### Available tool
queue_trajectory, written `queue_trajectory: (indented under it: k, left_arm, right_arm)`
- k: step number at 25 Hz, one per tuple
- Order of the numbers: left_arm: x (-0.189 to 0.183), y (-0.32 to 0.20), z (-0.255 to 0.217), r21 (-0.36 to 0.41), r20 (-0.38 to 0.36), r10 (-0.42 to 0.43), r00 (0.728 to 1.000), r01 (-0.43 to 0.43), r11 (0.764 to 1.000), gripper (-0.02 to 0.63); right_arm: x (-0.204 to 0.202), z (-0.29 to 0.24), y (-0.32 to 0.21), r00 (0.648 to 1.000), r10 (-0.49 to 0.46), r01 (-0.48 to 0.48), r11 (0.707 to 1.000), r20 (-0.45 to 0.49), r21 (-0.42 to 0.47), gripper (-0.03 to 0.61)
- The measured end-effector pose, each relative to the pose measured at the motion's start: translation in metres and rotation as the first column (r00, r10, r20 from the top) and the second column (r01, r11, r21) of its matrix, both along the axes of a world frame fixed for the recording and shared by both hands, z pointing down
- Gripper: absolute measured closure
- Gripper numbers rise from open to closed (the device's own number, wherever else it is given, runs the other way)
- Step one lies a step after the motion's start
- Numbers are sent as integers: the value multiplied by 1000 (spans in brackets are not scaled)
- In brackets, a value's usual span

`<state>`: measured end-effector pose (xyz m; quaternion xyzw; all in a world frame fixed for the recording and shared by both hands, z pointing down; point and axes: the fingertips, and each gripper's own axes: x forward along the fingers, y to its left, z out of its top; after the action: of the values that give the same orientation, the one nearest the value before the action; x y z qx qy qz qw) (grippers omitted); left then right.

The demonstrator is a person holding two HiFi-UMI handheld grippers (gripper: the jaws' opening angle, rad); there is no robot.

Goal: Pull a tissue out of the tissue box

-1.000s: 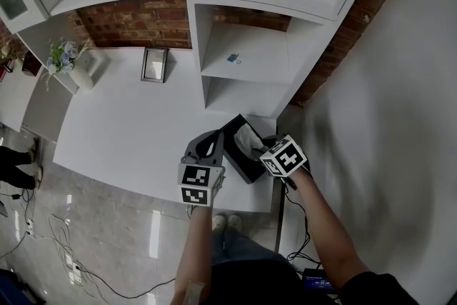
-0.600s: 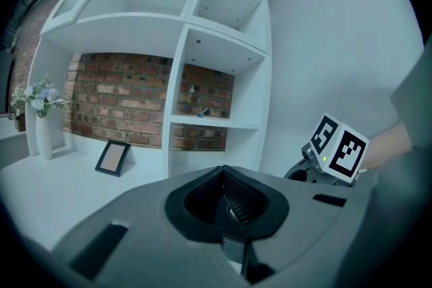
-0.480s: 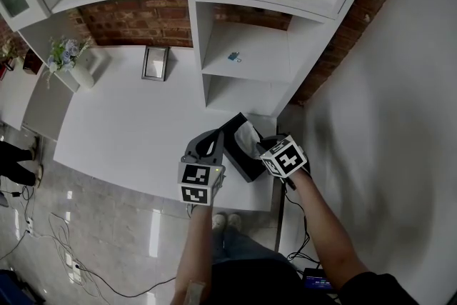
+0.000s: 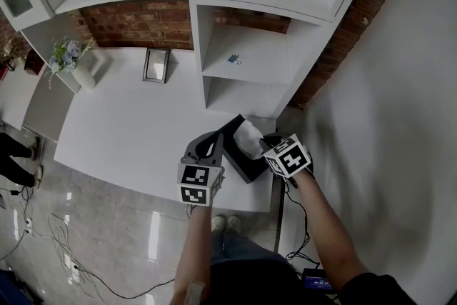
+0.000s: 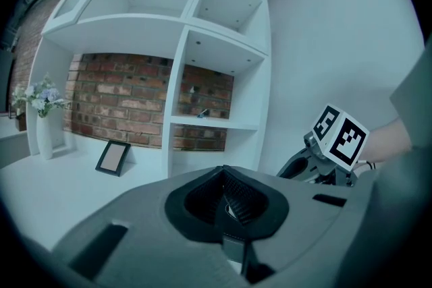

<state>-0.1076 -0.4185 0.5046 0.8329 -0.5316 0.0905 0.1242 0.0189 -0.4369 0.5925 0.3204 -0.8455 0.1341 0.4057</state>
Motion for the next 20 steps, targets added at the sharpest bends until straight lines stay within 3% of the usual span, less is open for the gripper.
queue_trajectory:
  k: [20]
  left_arm:
    - [5, 3, -18, 38, 12, 42, 999, -42, 998, 604]
  right_arm:
    - [8, -67, -11, 997, 54, -61, 984, 48, 164, 577]
